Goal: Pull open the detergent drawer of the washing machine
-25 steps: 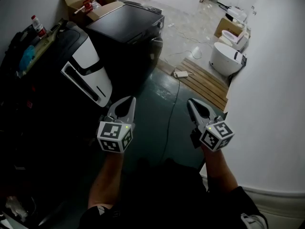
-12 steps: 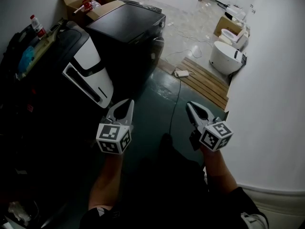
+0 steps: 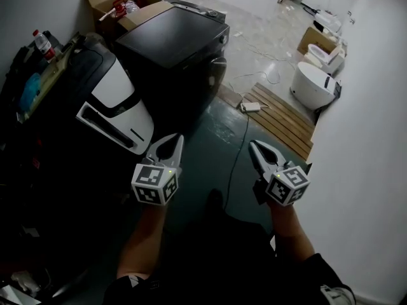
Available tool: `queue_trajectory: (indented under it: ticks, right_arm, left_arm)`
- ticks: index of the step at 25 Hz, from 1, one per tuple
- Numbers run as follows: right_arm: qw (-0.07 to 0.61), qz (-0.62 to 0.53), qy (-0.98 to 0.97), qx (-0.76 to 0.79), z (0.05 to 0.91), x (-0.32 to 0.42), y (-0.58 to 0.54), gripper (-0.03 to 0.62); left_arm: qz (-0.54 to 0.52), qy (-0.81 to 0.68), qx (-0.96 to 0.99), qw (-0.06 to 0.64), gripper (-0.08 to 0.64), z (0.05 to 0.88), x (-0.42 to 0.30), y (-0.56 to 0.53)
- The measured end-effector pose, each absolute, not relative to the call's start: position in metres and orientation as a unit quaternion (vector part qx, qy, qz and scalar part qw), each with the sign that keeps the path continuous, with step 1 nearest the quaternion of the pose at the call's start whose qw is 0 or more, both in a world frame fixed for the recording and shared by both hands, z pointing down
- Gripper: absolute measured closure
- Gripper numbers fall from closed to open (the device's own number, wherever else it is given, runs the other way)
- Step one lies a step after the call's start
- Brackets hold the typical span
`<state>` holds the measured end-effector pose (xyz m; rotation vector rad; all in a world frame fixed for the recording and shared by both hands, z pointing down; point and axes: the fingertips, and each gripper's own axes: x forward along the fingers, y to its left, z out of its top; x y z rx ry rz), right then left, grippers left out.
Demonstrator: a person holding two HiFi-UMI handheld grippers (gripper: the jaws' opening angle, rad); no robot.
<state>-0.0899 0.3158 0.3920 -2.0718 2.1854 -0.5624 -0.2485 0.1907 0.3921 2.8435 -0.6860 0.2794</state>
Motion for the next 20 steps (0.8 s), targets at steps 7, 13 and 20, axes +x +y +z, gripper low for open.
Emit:
queue_trajectory:
  ticks: [7,13,20]
  right_arm:
    - [0.043,-0.181,0.723,-0.665,0.400,-0.007,0.251,0.592]
    - [-0.009,-0.184,0.730,-0.658,0.422,0.045,0.212,0.592]
    - [-0.013,-0.188,0.729,-0.658,0.419,0.080,0.188,0.592]
  left_arm:
    - [0.117,-0.233,0.961,0.098,0.560,0.397,-0.163,0.134]
    - [0.127,-0.237,0.957,0.106,0.560,0.403,-0.110,0.096]
    - [0.117,-0.260,0.952,0.107,0.560,0.396,-0.088,0.076]
